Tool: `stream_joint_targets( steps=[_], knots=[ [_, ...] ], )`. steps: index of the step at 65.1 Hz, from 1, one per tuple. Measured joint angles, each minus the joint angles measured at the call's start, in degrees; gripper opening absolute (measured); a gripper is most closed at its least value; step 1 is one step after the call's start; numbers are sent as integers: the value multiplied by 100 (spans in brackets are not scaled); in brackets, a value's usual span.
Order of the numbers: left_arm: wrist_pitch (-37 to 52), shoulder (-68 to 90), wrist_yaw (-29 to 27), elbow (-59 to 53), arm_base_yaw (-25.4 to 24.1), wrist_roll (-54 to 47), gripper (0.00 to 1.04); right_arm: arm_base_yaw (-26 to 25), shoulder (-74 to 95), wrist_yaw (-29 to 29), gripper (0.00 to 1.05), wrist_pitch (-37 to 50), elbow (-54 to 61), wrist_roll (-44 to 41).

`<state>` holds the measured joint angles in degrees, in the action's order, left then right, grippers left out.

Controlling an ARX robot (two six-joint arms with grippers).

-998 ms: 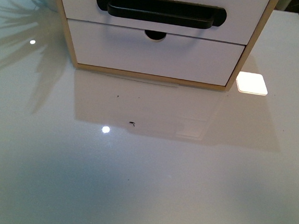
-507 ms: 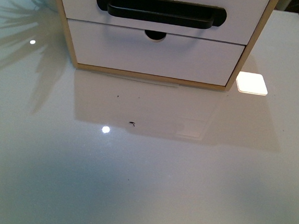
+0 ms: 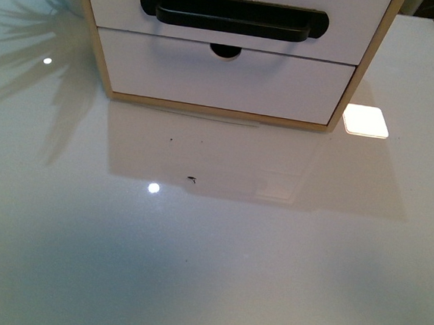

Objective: Pull drawer

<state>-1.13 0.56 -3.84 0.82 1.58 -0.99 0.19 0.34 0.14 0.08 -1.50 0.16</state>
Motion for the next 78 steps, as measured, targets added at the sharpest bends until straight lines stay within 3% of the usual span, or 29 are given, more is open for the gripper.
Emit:
stream_joint_targets(
  steps=[2, 7, 11, 26, 39, 56, 78],
  knots=[
    [9, 103, -310, 0, 190, -81, 97, 160, 109, 560, 96, -234, -59, 140],
    [201, 404, -457, 11, 610, -247, 97, 640, 699, 1768, 96, -494, -179, 354],
    [372, 719, -374, 55, 883, -437, 97, 841, 1156, 1884, 96, -308, -280, 350],
    [1644, 2741, 833, 433, 1172, -1720, 97, 1093, 3261, 745, 96, 546, -1222, -535],
    [2170, 4944, 1937, 1335, 1272, -3008, 97, 1185, 5180, -369, 96, 507, -2317, -1843],
    [1565, 6970, 2385, 2815, 1853, -4660, 97, 1440, 6859, -992, 96, -4, -3646, -3178],
    [610, 8658, 2380, 4662, 1991, -5882, 97, 1941, 8515, -1182, 96, -308, -5066, -4087]
  ],
)
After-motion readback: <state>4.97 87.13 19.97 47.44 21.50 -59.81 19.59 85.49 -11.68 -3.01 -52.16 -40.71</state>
